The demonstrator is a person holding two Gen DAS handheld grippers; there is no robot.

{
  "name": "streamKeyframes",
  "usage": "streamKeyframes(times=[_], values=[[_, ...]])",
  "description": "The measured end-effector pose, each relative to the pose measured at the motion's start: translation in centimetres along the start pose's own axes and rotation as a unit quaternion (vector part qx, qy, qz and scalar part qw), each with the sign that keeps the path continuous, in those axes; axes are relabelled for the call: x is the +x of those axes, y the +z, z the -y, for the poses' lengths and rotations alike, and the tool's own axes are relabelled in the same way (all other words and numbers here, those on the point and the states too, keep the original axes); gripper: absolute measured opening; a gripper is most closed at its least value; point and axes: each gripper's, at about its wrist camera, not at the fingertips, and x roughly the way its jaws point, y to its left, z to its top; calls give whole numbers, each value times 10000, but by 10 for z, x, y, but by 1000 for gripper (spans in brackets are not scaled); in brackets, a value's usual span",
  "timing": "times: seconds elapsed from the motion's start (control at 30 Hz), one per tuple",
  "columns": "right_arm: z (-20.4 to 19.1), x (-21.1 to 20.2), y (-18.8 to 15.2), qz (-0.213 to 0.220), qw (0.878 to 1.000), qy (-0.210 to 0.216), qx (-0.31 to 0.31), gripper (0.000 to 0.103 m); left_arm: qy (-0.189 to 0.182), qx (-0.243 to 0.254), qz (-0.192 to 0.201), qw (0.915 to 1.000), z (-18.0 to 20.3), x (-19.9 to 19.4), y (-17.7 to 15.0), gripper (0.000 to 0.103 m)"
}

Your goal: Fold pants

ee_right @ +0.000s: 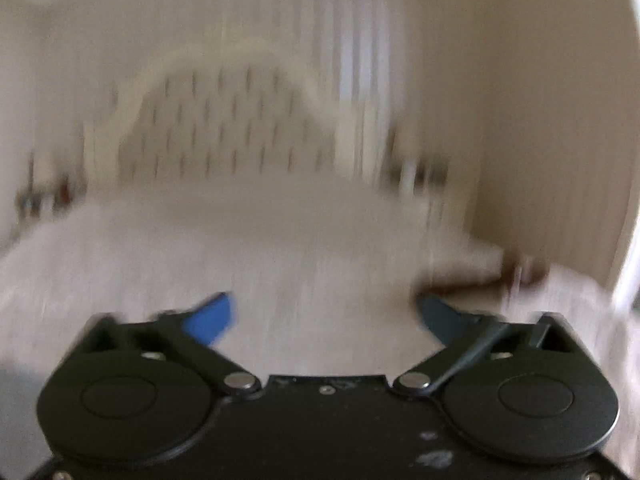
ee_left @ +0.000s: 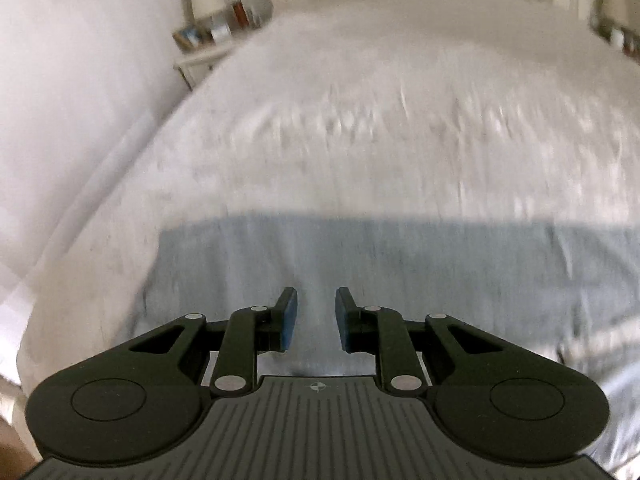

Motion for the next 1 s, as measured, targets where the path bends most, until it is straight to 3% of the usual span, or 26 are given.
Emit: streamKeyframes(times=[0.07,0.17,0.27,0.33,0.5,0.63,0.77,1.0], values=[[-15,6,12,272,9995,-49,-165,103,24,-48,80,10000,-5,5,13,21],[-44,37,10,-112,9974,143,-704,103,47,-114,53,9999,-10,18,17,21],[-75,68,-7,-685,9855,820,-1320,98,52,-132,-128,9998,-9,34,16,21],[-99,93,-27,-1251,9657,1425,-1772,96,25,-110,-256,9996,-10,44,15,21],[-143,142,-76,-1987,9120,2413,-2656,87,-31,-143,-608,9980,-13,77,12,21],[-163,184,-102,-2419,8852,2789,-2830,80,-117,-305,-863,9957,-15,103,15,21],[-178,229,-123,-3039,8487,3179,-2937,59,-243,-458,-1069,9929,-15,126,20,21],[-204,263,-148,-3353,7926,3768,-3426,57,-623,-754,-1322,9864,-14,158,27,21]])
